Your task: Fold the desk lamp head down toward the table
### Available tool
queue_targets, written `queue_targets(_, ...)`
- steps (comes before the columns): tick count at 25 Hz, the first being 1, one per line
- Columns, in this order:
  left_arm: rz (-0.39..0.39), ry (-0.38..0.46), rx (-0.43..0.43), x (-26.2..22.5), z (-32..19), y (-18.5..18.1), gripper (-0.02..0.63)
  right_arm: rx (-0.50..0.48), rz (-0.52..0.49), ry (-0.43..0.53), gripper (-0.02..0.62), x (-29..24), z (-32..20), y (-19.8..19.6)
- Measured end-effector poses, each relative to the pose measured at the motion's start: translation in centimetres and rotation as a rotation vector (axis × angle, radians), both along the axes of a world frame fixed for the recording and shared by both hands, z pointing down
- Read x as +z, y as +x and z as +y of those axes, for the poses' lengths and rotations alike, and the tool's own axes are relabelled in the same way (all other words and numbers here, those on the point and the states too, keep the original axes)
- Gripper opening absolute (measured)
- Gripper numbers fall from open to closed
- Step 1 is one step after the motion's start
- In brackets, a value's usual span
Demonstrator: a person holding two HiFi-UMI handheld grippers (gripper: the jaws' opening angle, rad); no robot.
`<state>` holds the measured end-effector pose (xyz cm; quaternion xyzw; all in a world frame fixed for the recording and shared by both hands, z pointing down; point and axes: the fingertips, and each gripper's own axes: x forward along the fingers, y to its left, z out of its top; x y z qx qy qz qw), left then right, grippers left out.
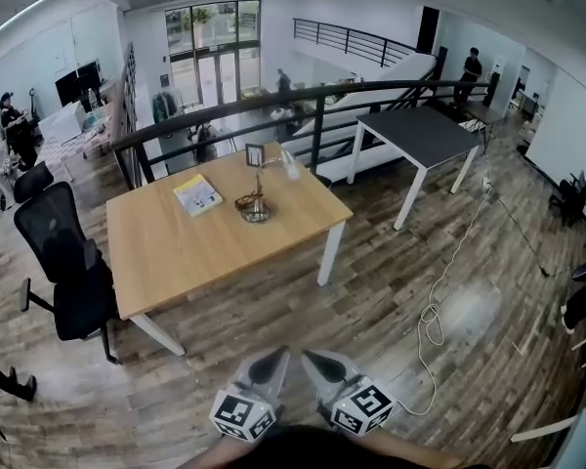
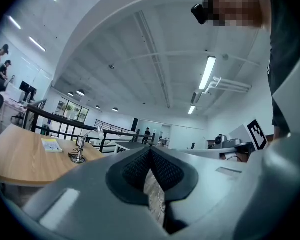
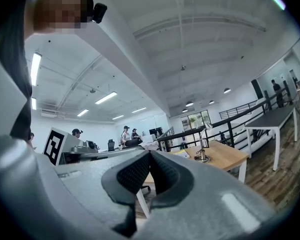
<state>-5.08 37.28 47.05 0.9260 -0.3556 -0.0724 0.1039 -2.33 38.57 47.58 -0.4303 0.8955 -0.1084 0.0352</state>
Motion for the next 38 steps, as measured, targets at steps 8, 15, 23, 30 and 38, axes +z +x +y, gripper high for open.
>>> queue_targets(8, -0.014, -0.002, 0.059, -0.7, -7.9, -4.6, 0.002, 0.028, -0.004, 0.03, 0.003, -1.2, -8.1, -5.1)
queue_targets(15, -0.021, -0.008, 0.103, -1.1, -12.4, -7.9, 0.002, 0.045, -0.005, 0.025, 0.003, -1.5, -12.5, -9.2)
queue_targets(23, -0.016, -0.052, 0.081, 0.2, -16.9, -9.1, 0.002, 0.033, -0.026, -0.024, 0.003, -0.3, -17.3, -9.9)
queue_targets(30, -0.029, -0.046, 0.032, 0.5, -22.3, -6.3, 0.002, -0.006, -0.032, -0.008, 0.003, -0.2, -22.9, -6.8)
queue_targets(38, -0.029, -0.033, 0.0, -0.1, -29.3, 1.8, 0.002, -0.034, -0.036, 0.016, 0.003, -1.5, -30.5, 1.4)
